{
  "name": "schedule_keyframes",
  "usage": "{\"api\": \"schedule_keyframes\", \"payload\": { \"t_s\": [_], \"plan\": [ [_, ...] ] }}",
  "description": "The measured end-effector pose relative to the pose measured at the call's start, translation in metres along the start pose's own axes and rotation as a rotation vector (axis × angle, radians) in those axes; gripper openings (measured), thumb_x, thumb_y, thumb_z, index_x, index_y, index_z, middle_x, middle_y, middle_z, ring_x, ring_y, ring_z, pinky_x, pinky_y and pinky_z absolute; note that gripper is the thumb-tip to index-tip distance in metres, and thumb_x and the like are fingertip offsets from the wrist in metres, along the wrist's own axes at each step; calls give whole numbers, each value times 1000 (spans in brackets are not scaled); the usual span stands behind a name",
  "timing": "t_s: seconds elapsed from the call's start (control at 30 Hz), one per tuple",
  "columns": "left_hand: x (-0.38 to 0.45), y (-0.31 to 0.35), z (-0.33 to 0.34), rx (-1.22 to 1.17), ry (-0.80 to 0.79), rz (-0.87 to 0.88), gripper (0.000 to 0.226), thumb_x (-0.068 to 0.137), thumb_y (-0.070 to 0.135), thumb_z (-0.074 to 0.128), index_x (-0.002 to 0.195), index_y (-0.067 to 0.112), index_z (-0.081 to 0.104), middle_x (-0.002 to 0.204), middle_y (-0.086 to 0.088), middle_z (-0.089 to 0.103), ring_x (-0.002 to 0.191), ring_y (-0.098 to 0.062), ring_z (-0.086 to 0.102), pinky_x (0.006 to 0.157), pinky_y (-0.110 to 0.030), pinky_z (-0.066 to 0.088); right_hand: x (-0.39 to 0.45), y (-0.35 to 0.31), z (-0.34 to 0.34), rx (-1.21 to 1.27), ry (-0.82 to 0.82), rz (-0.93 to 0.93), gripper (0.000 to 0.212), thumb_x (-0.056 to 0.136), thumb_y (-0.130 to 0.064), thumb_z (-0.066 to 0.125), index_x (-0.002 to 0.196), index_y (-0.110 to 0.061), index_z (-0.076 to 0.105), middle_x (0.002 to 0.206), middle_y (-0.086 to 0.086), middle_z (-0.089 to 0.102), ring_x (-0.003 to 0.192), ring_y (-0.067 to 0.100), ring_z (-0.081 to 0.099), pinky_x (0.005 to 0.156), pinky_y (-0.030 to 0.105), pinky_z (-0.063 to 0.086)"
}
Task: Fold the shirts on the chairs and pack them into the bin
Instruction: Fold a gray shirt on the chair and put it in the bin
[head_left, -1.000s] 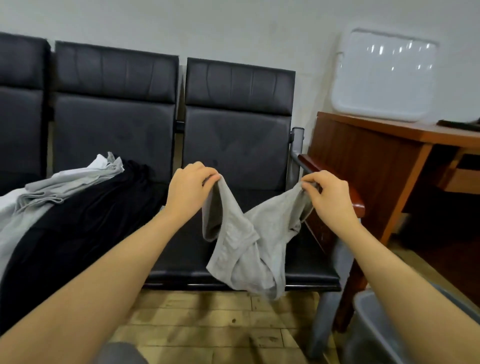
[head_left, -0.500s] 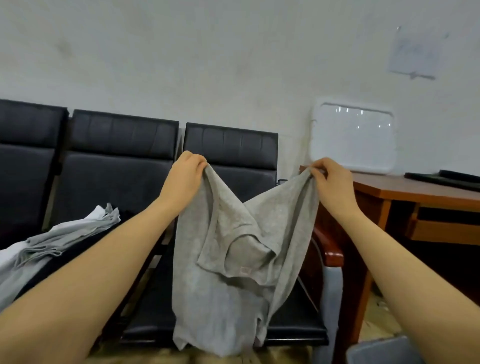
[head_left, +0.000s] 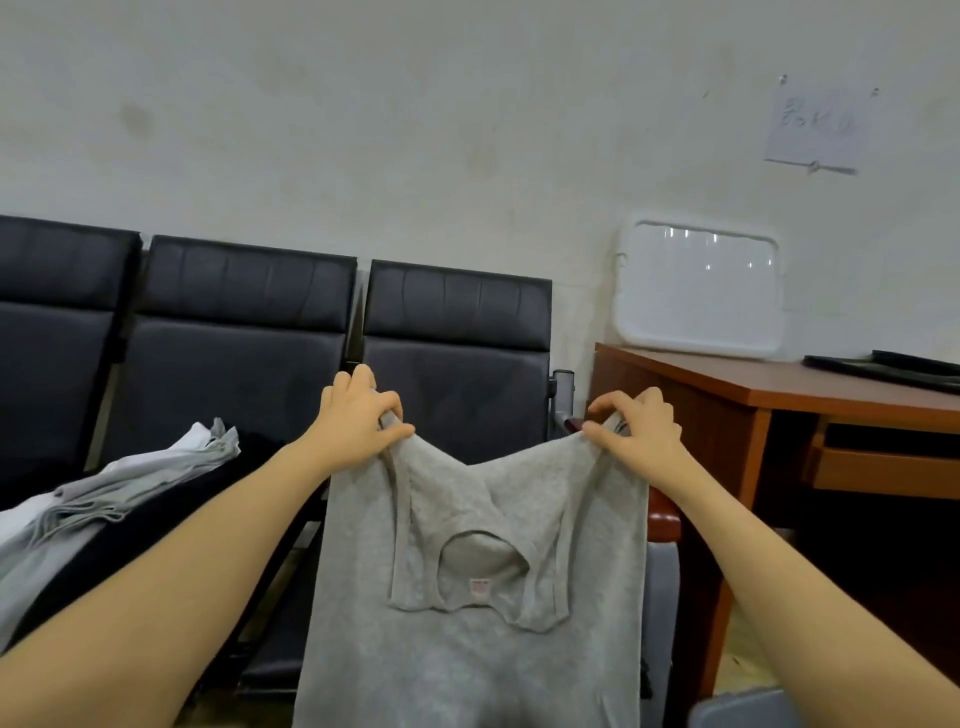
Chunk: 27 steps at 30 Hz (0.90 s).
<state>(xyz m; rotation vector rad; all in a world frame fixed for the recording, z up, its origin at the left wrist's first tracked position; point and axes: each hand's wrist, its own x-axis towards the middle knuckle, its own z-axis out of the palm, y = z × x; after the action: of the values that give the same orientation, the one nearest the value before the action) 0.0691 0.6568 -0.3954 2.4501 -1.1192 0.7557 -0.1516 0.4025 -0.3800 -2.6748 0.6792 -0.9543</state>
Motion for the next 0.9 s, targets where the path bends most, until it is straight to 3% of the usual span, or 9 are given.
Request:
{"api": "schedule_keyframes", "payload": {
  "t_s": [0.13, 0.3, 0.4, 0.5, 0.57, 0.67, 0.73, 0.9],
  "plan": [
    [-7, -8, 16, -23, 44, -42, 24, 91, 36, 58, 95, 13, 63, 97, 1, 32, 90, -16, 28, 79, -28, 26, -8, 5, 8, -118, -71, 26, 15, 85, -42, 65, 97, -34, 62, 106, 0, 31, 105, 22, 32, 90, 34, 25],
    [-21, -15, 34, -39, 217, -119, 20, 92, 31, 58, 91, 12, 60, 99, -3, 43, 88, -19, 35, 76, -29, 28, -11, 14, 25, -79, 56, 106, 10, 90, -35, 61, 95, -27, 64, 109, -1, 33, 112, 25, 32, 98, 38, 23],
    [-28, -16, 43, -62, 234, -131, 17, 96, 28, 52, 93, 12, 58, 99, -3, 51, 91, -21, 42, 76, -28, 27, -13, 19, 35, -116, 105, 80, 7, 95, -26, 53, 95, -22, 59, 109, -4, 40, 112, 23, 37, 102, 38, 22],
    [-33, -16, 50, -76, 222, -124, 17, 97, 27, 48, 93, 12, 56, 95, -4, 54, 90, -23, 48, 75, -29, 29, -18, 16, 47, 155, 78, 126, 13, 99, -16, 44, 87, -17, 47, 87, 2, 53, 86, 25, 53, 81, 38, 41],
    [-38, -18, 54, -88, 211, -110, 17, 96, 29, 49, 96, 14, 57, 96, -3, 52, 90, -22, 45, 76, -30, 29, -22, 19, 54, 218, 101, 140, 8, 100, -16, 42, 94, -14, 48, 95, 9, 55, 87, 27, 54, 73, 36, 42],
    [-48, -24, 58, -81, 179, -99, 24, 93, 42, 53, 95, 19, 62, 93, 0, 44, 89, -19, 37, 77, -31, 24, -31, 31, 59, 41, 36, 66, 10, 97, -29, 50, 104, -22, 52, 107, 0, 42, 99, 19, 41, 84, 32, 28],
    [-55, -26, 60, -97, 161, -129, 27, 90, 47, 55, 91, 23, 65, 92, 1, 41, 89, -18, 33, 77, -31, 21, -37, 36, 60, -14, 7, 49, 14, 93, -36, 56, 105, -28, 57, 106, -2, 34, 99, 16, 30, 84, 29, 20],
    [-68, -24, 72, -256, 138, -187, 19, 82, 50, 65, 86, 32, 70, 90, 3, 37, 91, -16, 31, 79, -29, 17, -48, 39, 80, 34, 103, 143, 19, 90, -35, 63, 106, -26, 67, 105, -2, 36, 101, 19, 30, 80, 28, 16]
  ]
}}
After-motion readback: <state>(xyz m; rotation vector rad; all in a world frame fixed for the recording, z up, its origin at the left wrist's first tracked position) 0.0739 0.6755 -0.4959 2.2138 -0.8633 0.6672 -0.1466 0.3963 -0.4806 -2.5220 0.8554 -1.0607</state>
